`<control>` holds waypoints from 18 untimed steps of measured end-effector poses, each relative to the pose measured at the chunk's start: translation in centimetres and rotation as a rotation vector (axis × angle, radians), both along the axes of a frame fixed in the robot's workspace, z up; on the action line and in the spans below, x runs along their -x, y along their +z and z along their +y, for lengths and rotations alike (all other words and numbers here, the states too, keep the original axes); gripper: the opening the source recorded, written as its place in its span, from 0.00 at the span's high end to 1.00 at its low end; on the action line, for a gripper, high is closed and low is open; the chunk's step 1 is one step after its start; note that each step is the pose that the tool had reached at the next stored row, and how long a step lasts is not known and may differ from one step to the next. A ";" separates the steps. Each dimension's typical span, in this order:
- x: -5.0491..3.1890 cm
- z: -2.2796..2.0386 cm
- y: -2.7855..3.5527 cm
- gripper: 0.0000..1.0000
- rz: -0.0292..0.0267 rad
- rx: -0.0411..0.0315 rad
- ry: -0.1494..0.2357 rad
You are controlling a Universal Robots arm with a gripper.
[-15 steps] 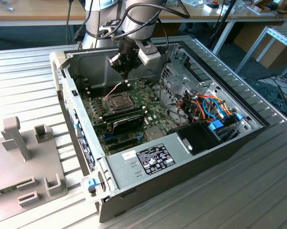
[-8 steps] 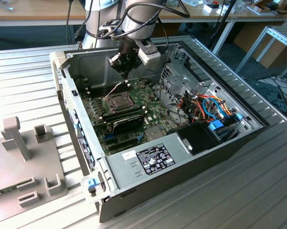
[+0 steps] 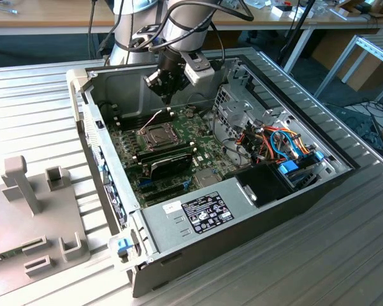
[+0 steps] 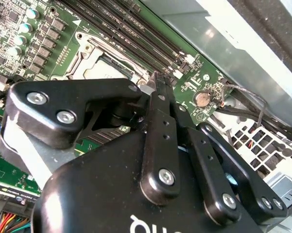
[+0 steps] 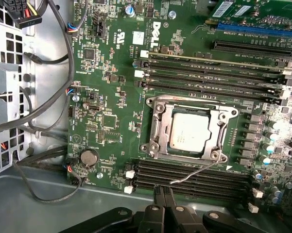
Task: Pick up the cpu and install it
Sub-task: 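Install the first cpu locking lever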
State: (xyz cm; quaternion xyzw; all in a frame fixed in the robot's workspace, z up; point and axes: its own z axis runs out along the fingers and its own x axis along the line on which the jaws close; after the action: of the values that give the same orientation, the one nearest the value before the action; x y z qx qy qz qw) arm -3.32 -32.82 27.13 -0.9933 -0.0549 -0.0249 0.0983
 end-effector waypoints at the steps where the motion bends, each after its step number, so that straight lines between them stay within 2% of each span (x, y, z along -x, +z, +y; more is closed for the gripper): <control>1: 0.00 -0.01 0.09 0.89 0.0002 0.0004 0.000; 3: 0.00 0.00 0.94 0.89 0.0000 0.0002 0.000; 4: 0.00 0.00 1.12 0.89 0.0000 0.0000 0.000; 8: 0.00 0.00 1.53 0.89 -0.0001 0.0001 0.000; 13: 0.00 0.00 1.57 0.89 -0.0001 -0.0001 0.002; 14: 0.00 0.00 1.58 0.89 -0.0001 0.0002 0.018; 15: 0.00 0.00 1.58 0.89 0.0000 0.0002 0.051; 18: 0.00 0.00 1.58 0.89 0.0000 0.0002 0.104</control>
State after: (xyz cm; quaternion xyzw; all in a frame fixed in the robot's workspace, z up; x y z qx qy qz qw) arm -3.32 -32.82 28.71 -0.9891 -0.1065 -0.0197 0.0994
